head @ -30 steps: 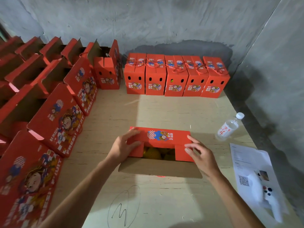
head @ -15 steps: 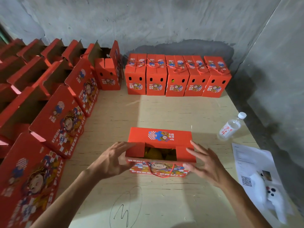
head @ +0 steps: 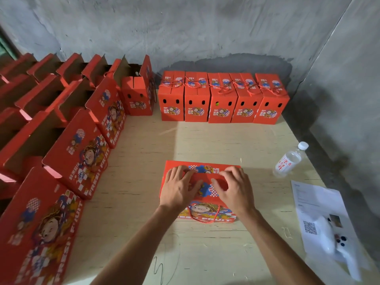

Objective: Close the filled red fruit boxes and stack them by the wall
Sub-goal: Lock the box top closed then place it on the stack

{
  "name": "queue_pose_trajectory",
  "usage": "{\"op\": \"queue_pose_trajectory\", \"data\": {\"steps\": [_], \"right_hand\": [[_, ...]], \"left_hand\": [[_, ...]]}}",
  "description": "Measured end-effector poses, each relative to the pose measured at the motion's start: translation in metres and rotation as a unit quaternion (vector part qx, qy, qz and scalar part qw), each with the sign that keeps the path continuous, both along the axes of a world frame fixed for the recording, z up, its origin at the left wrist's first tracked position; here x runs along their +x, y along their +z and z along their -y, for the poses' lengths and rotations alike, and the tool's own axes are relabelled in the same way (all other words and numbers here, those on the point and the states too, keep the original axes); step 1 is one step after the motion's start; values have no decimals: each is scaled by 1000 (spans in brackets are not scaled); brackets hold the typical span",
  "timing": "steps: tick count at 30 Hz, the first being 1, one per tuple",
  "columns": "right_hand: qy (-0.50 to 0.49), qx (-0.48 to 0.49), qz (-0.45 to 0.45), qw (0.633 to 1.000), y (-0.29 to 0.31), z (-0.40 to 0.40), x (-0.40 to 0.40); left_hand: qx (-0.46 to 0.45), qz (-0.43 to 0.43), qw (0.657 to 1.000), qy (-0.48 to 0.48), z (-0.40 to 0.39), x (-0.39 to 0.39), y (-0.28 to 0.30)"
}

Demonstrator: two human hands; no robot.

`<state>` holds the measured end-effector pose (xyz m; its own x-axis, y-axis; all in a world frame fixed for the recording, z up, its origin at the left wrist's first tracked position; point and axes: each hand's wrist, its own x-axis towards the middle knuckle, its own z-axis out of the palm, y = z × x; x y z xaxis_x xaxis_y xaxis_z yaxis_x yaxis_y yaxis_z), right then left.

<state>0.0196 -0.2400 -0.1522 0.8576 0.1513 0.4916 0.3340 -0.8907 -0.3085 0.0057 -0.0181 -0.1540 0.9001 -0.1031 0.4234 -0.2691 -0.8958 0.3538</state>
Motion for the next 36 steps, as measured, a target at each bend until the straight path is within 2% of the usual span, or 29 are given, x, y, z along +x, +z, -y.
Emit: {"op": "queue_pose_trajectory", "data": {"steps": [2,9,13,17,23,30,33,36], "right_hand": [[7,3,18,1000,-2,2,-2],[0,24,50,998,-2,-1,-4],[13,7,71,997,-1,-3,-1],[17,2,83,996,-3,-1,-2],[34,19,40,998,-2,2,0],[40,9,-1,999,1,3,5],[48,0,-2,999,4,-4,14],[52,-60,-18,997,9,-16,31]], "left_hand": [[19,16,1000,-10,-1,-4,-3],[-13,57,998,-17,1,-4,-1],[47,82,995,-41,0,-2,-3],[39,87,995,-31,1,-3,-2],[-14,61,997,-34,2,-1,1],[-41,19,999,19,4,7,4],[-8,-17,1000,15,6,16,11],[42,-99,994,9,14,31,21]]}}
